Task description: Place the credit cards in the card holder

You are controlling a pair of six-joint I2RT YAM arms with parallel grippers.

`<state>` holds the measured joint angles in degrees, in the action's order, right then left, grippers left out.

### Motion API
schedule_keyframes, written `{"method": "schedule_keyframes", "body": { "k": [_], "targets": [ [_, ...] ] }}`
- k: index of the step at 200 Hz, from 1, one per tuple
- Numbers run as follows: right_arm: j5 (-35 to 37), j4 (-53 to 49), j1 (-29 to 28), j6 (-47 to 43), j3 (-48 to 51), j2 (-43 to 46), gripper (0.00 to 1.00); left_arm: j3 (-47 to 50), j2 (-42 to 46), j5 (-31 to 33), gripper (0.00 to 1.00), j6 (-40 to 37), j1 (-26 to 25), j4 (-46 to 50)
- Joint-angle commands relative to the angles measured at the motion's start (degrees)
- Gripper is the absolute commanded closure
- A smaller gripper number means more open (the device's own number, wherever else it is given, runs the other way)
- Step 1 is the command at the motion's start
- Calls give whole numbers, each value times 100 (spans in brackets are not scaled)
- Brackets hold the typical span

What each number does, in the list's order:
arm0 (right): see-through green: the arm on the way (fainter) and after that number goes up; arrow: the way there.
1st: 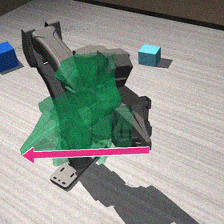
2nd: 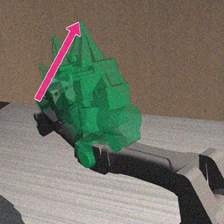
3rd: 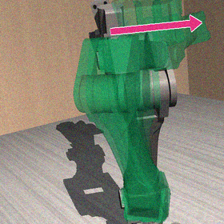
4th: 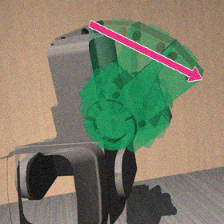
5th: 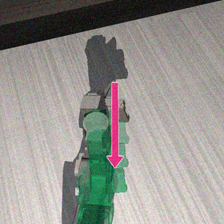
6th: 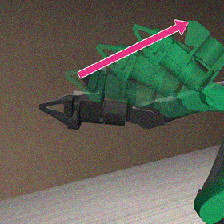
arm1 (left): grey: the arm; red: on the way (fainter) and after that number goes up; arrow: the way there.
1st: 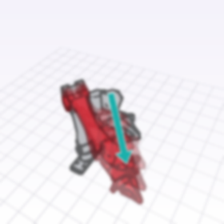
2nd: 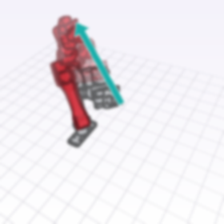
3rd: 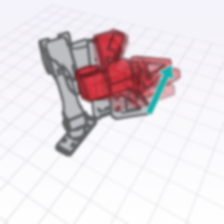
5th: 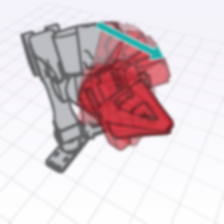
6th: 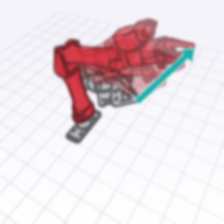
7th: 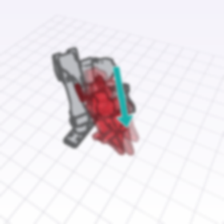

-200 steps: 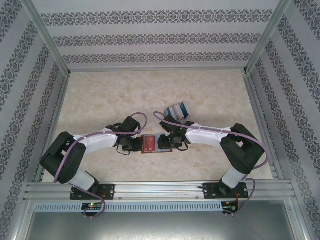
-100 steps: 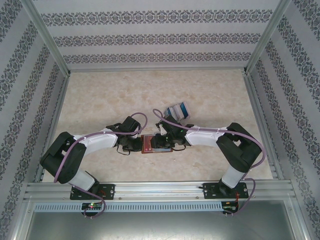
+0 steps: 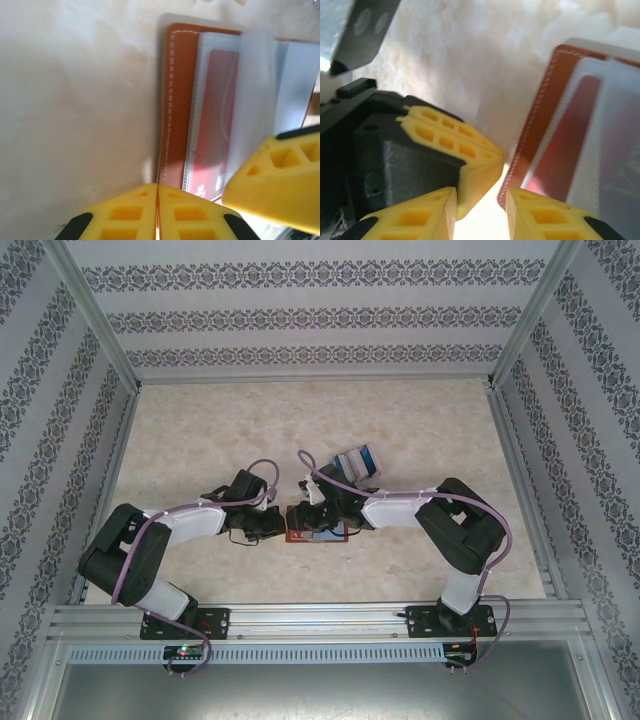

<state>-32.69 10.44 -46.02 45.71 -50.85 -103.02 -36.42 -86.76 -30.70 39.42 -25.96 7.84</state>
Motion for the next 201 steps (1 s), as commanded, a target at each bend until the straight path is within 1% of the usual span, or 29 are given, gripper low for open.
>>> {"method": "schedule_keyframes", "body": {
  "k": [1,29,58,68,80,100,118,138,149,164,175,183,194,201],
  "targets": [
    [-434,288,-209,-82,-196,97,63,-8,170,-232,89,197,233,-290],
    [-726,86,-276,-360,-369,548,58,44,313,-122,86,226,408,-262],
    [-610,-354,-178,-780,-421,1232,55,-95,461,-75,81,116,460,-54],
    [-489,-602,-75,-959,-419,1463,53,-115,527,-10,77,65,460,-23],
    [-158,-980,63,-1244,-386,1781,51,-227,551,-22,75,-43,465,109],
    [821,-1643,370,-1574,-251,2314,50,-344,681,-5,74,-119,426,228],
    [1756,-2175,718,-1575,-110,2721,50,-485,876,394,67,-190,161,325],
    [2321,-2408,1143,-1529,125,3123,50,-795,1004,765,65,-375,-41,788],
    [2714,-2544,1341,-1659,163,3272,47,-810,1078,1051,65,-425,-127,893],
    [3008,-2908,1654,-1924,7,3260,45,-770,1111,1221,64,-432,-169,890],
    [2957,-3107,1901,-2055,-120,3126,44,-889,1075,1275,65,-435,-176,1079],
    [2952,-3234,2021,-2187,-236,2997,44,-1005,1099,1467,64,-472,-258,1271],
    [2928,-3396,2092,-2466,-430,2763,44,-1109,1160,1830,60,-508,-457,1411],
    [2872,-3554,2088,-2693,-614,2588,44,-1151,1173,1948,58,-522,-552,1431]
  ]
}}
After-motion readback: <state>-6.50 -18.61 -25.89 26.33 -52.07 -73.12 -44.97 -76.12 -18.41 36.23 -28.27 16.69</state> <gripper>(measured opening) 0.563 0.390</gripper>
